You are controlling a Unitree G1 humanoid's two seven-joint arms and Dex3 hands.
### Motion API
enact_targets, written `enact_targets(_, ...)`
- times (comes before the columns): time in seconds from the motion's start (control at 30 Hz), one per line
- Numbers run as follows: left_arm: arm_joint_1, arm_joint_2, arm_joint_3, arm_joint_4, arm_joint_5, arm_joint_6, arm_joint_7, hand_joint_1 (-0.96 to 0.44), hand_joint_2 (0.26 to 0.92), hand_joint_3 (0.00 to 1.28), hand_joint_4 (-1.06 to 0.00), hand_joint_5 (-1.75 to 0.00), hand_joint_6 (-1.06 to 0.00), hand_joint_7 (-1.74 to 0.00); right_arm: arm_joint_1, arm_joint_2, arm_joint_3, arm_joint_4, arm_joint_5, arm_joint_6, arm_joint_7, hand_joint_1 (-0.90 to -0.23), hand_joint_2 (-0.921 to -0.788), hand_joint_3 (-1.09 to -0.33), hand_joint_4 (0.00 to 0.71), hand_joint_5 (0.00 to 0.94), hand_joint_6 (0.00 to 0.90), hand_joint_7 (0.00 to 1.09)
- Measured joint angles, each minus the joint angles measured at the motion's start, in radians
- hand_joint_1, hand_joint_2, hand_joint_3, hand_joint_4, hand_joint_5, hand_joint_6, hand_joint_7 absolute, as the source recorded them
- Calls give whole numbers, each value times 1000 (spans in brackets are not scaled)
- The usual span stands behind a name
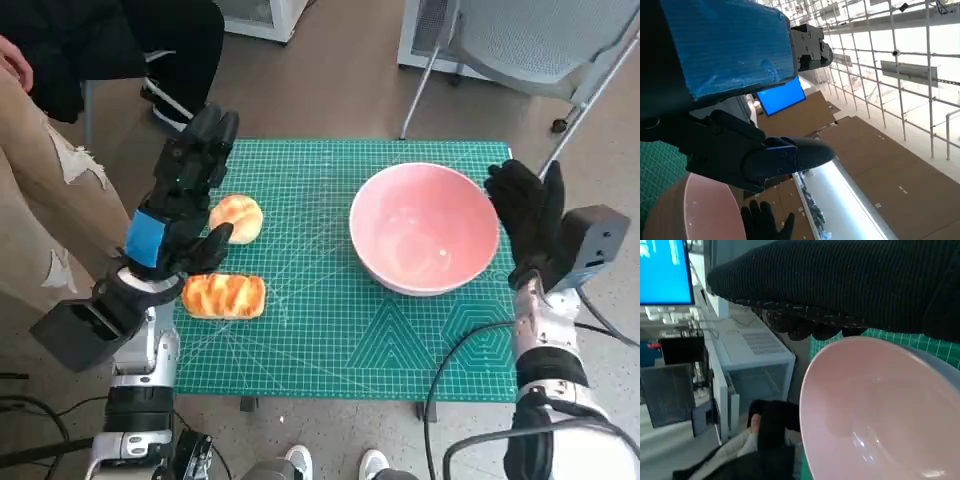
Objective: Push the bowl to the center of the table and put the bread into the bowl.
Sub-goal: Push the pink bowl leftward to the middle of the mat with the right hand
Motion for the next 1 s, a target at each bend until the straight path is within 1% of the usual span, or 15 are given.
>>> enact_targets(0.47,0,0,-1,2,0,0,0,-756,921,525,-45,-3,1,-285,-9,26,31,-1,-5,-17,0,-646,-921,-763,183,1,253,20)
enact_targets(0.73,0,0,0,2,0,0,0,-756,921,524,-44,-2,1,-285,-20,45,46,-1,-8,-19,0,-645,-921,-773,184,1,253,19)
enact_targets(1.0,0,0,0,2,2,0,2,-755,921,524,-44,-2,1,-284,-29,60,53,-1,-8,-24,3,-647,-921,-772,191,4,252,18)
